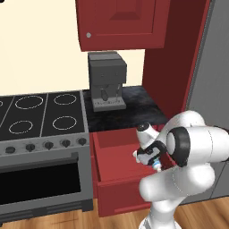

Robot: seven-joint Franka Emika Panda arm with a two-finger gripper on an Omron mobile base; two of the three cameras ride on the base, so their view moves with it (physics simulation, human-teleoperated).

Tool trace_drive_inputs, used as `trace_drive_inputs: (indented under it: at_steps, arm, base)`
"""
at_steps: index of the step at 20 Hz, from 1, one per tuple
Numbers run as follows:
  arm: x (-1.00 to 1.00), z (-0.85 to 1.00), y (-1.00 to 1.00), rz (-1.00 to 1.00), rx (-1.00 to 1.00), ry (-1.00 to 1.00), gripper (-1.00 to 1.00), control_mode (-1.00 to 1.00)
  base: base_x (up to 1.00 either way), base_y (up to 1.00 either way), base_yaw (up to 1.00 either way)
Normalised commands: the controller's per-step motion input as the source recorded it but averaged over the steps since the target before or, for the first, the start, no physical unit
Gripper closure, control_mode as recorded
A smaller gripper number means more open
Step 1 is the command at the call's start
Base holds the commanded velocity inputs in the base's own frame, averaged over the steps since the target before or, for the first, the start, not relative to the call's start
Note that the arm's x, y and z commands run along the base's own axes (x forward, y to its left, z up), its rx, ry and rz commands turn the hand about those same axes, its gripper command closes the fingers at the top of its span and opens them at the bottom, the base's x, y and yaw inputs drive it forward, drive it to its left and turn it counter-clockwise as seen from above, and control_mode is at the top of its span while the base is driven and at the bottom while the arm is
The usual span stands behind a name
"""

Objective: Restock the sink supplies by placing the sponge and soap dispenser on the counter and next to the sink. Make sure the soap dispenser is upright.

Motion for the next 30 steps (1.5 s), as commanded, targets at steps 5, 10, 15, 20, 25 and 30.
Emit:
trace_drive_inputs:
  at_steps: [5,10,15,20,25,30]
  arm:
    - [0.15,1.0,0.0,0.0,0.0,0.06,1.0,-1.0]
    - [0.01,1.0,0.01,0.0,0.0,0.17,1.0,-1.0]
    - [-0.25,1.0,0.08,0.0,0.0,0.04,1.0,-1.0]
    - [-0.46,0.89,0.12,0.0,-0.05,0.0,1.0,-1.0]
    - [-0.13,0.08,0.16,0.0,-0.05,0.0,1.0,-1.0]
    - [0.0,0.0,0.01,0.0,0.0,0.0,1.0,1.0]
  base:
    - [0.0,0.0,0.0]
    - [0.0,0.0,0.0]
    - [0.0,0.0,0.0]
    - [0.0,0.0,0.0]
    - [0.0,0.0,0.0]
    - [-0.07,0.05,0.02]
